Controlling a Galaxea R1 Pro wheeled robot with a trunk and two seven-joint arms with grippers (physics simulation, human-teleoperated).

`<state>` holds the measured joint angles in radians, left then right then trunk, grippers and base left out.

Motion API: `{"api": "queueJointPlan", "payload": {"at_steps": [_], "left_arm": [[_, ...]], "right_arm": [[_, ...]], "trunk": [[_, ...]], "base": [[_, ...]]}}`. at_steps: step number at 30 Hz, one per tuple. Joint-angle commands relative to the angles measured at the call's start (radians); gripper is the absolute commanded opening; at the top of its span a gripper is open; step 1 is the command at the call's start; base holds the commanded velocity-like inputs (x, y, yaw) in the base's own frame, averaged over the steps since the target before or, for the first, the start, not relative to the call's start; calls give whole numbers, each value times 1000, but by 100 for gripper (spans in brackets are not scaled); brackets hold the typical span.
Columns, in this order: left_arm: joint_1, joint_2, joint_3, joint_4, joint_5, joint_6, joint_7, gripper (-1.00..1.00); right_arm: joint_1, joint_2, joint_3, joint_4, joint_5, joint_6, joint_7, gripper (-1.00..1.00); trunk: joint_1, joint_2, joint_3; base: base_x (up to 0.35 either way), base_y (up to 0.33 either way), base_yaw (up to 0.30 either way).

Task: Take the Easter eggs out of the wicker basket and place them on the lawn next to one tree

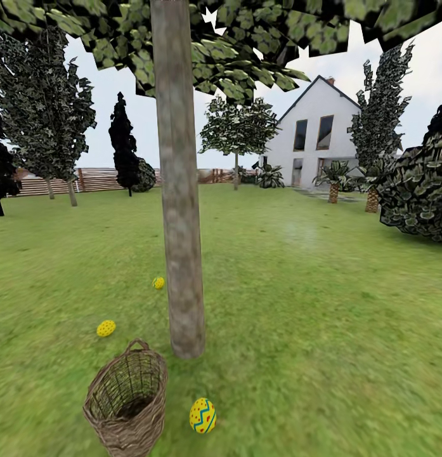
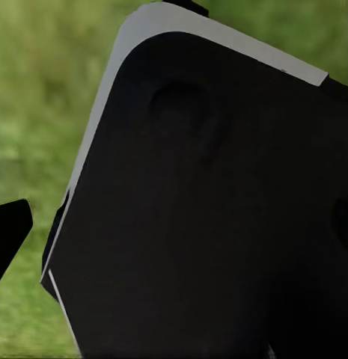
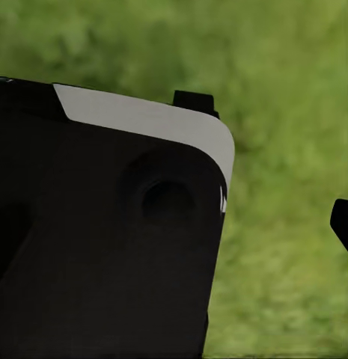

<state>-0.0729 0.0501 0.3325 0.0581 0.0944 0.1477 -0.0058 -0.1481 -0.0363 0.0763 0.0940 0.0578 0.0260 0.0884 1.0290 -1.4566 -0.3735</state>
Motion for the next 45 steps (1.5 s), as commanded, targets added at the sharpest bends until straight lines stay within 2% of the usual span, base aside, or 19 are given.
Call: {"api": "queueJointPlan", "payload": {"at_steps": [1, 6, 9, 17, 23, 31, 45], "left_arm": [[3, -2, 0, 2, 10, 1, -4, 100], [24, -5, 0, 2, 11, 0, -17, 100], [30, -6, 0, 1, 10, -28, -18, 100], [31, -5, 1, 1, 10, -37, -19, 100], [43, -7, 1, 2, 10, -37, -19, 100], [45, -10, 0, 0, 10, -39, -19, 100], [45, -12, 0, -3, 11, -40, -19, 100]], "right_arm": [[6, 1, 8, 1, 6, 1, 3, 100], [19, 6, 7, 1, 6, 0, 4, 100], [20, 9, 8, 1, 7, 0, 4, 100], [36, 20, 7, 2, 6, -1, 3, 100], [45, 22, 7, 1, 4, -3, 2, 100], [45, 22, 7, 0, 1, -60, 2, 100], [45, 21, 7, 0, 2, -63, 2, 100]], "trunk": [[-4, 7, 2], [-23, 42, 18], [-35, 63, 27], [-65, 119, 54], [-88, 161, 73], [-119, 217, 98], [-173, 315, 129]], "base": [[0, 0, 0], [0, 0, 0], [0, 0, 0], [0, 0, 0], [0, 0, 0], [0, 0, 0], [0, 0, 0]]}}
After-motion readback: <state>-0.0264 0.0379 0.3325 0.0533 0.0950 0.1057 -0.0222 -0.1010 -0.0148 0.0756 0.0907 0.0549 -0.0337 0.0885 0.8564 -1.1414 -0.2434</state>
